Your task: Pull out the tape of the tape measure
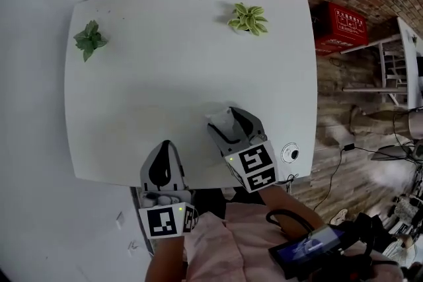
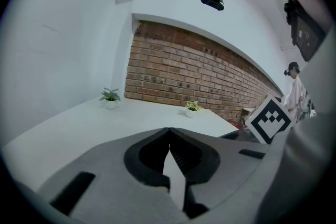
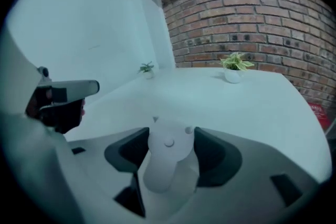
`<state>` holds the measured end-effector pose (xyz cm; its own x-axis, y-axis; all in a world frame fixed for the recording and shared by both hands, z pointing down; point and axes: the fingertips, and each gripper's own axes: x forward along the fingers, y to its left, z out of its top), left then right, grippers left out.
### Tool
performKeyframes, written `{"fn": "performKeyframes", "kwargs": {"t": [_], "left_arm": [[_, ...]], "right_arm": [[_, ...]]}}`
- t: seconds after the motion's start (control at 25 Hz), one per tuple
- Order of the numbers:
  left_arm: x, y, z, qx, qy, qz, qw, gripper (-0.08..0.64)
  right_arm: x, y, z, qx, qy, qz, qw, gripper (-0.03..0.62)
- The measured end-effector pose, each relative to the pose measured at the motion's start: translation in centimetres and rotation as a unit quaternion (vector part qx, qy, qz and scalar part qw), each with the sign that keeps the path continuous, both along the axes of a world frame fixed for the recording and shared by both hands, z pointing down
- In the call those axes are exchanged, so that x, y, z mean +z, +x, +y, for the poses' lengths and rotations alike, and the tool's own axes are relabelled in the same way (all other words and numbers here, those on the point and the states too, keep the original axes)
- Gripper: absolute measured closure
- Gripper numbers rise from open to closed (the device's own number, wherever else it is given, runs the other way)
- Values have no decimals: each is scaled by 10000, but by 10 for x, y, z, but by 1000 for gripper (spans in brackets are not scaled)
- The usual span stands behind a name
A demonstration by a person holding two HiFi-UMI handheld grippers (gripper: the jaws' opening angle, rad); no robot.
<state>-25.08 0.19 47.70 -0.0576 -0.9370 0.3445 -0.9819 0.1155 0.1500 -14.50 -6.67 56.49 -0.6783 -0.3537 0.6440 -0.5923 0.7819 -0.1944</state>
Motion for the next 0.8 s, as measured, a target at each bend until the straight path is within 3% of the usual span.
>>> {"fn": "performKeyframes", "kwargs": {"t": [0.2, 0.36, 0.4, 0.56, 0.72, 0.8], "left_arm": [[-18, 10, -3, 162, 187, -113, 9996, 551], [-40, 44, -11, 648, 435, -168, 9968, 540], [-46, 56, -14, 872, 480, -173, 9949, 490], [-65, 89, -25, 1571, 650, -264, 9851, 354], [-84, 111, -27, 2249, 1035, -496, 9676, 324], [-89, 120, -24, 2465, 1137, -243, 9621, 324]], "right_arm": [[-70, -4, -15, 62, 454, -1247, 9911, 322], [-147, -1, -30, 240, 993, -2317, 9674, 324], [-165, 1, -31, 269, 1166, -2488, 9611, 324], [-215, 4, -24, 160, 1960, -2749, 9411, 325], [-241, -9, 4, -323, 2552, -2767, 9259, 324], [-247, -12, 15, -544, 2696, -2790, 9201, 324]]}}
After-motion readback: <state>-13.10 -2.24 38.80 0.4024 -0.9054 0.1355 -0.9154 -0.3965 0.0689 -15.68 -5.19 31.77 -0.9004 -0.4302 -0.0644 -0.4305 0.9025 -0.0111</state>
